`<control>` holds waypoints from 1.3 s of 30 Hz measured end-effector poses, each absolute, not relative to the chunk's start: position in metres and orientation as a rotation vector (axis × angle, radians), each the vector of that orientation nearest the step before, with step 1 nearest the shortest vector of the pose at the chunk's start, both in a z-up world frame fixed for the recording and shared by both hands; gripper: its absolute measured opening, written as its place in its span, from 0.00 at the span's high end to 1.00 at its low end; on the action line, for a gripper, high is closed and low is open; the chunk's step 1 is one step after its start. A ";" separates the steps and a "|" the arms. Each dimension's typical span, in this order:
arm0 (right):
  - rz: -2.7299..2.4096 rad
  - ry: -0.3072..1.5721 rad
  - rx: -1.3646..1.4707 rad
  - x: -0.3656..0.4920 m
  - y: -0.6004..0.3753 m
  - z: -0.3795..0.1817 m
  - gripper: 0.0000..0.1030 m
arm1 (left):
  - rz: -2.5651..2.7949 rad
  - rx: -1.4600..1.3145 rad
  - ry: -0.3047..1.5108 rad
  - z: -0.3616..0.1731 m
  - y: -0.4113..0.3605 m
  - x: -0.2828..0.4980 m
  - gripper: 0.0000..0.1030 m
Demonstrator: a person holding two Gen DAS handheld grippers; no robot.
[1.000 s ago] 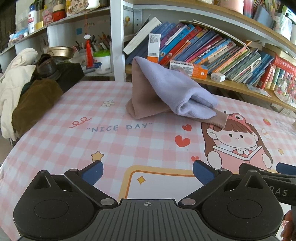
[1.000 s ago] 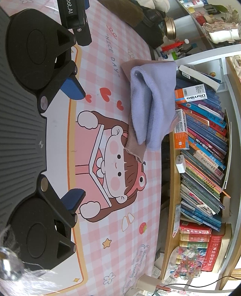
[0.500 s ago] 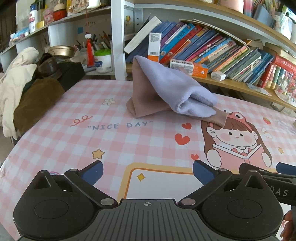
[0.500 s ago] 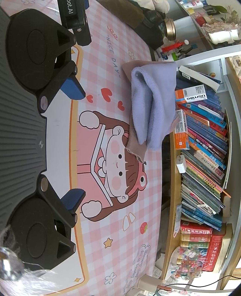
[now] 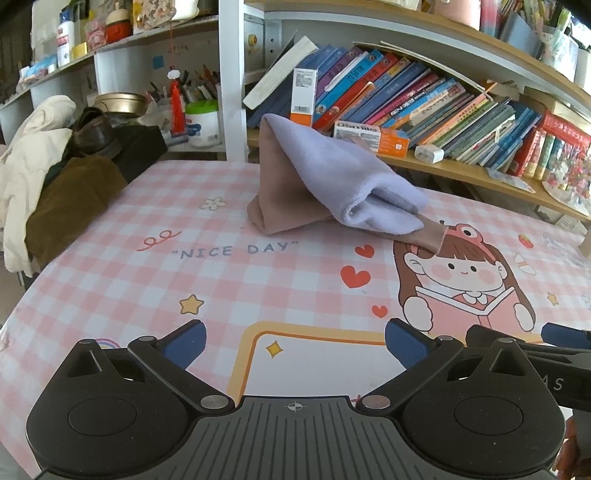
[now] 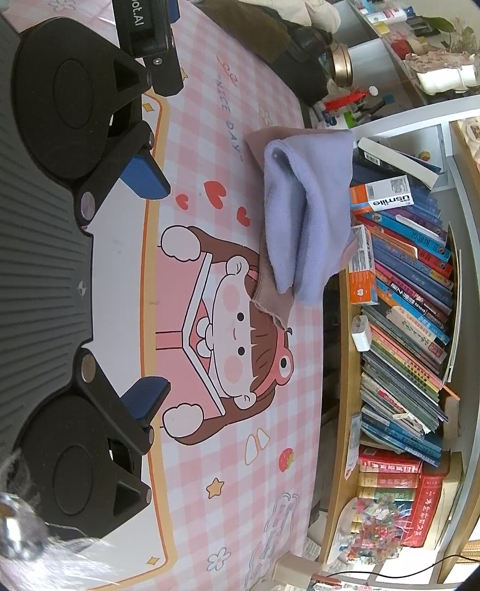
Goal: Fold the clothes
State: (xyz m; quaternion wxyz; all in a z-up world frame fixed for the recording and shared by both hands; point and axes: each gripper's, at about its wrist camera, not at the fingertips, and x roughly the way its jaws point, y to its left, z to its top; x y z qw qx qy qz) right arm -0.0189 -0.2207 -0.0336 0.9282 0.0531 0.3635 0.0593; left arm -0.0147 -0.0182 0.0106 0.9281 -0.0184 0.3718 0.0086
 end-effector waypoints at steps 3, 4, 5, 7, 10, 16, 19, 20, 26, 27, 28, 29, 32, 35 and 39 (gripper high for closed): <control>0.128 0.746 0.109 -0.019 -0.220 -0.034 0.00 | 0.025 -0.036 0.761 0.011 -0.019 -0.016 0.00; 0.130 0.746 0.108 -0.020 -0.220 -0.034 0.00 | 0.026 -0.035 0.761 0.011 -0.019 -0.017 0.00; 0.133 0.747 0.109 -0.020 -0.221 -0.034 0.00 | 0.028 -0.034 0.761 0.011 -0.019 -0.017 0.00; 0.136 0.748 0.109 -0.020 -0.221 -0.034 0.00 | 0.031 -0.031 0.762 0.011 -0.021 -0.018 0.00; 0.140 0.751 0.109 -0.021 -0.222 -0.034 0.00 | 0.036 -0.029 0.767 0.010 -0.022 -0.019 0.00; 0.151 0.752 0.106 -0.023 -0.225 -0.035 0.00 | 0.043 -0.029 0.766 0.010 -0.024 -0.021 0.00; 0.154 0.752 0.107 -0.023 -0.226 -0.035 0.00 | 0.046 -0.029 0.759 0.010 -0.025 -0.023 0.00; 0.156 0.753 0.109 -0.024 -0.226 -0.036 0.00 | 0.044 -0.032 0.758 0.010 -0.025 -0.023 0.00; 0.161 0.751 0.118 -0.026 -0.230 -0.036 0.00 | 0.006 -0.058 0.751 0.009 -0.026 -0.026 0.00; 0.162 0.750 0.119 -0.026 -0.231 -0.036 0.00 | -0.009 -0.062 0.748 0.009 -0.026 -0.027 0.00; 0.163 0.749 0.120 -0.027 -0.231 -0.036 0.00 | -0.023 -0.068 0.745 0.009 -0.026 -0.027 0.00; 0.165 0.749 0.121 -0.028 -0.232 -0.036 0.00 | -0.033 -0.077 0.745 0.009 -0.026 -0.028 0.00; 0.170 0.750 0.130 -0.029 -0.233 -0.037 0.00 | -0.040 -0.082 0.743 0.010 -0.027 -0.029 0.00; 0.175 0.752 0.151 -0.032 -0.233 -0.035 0.00 | -0.033 -0.069 0.732 0.013 -0.029 -0.032 0.00; 0.170 0.755 0.185 -0.034 -0.235 -0.034 0.00 | -0.029 -0.028 0.716 0.019 -0.034 -0.034 0.00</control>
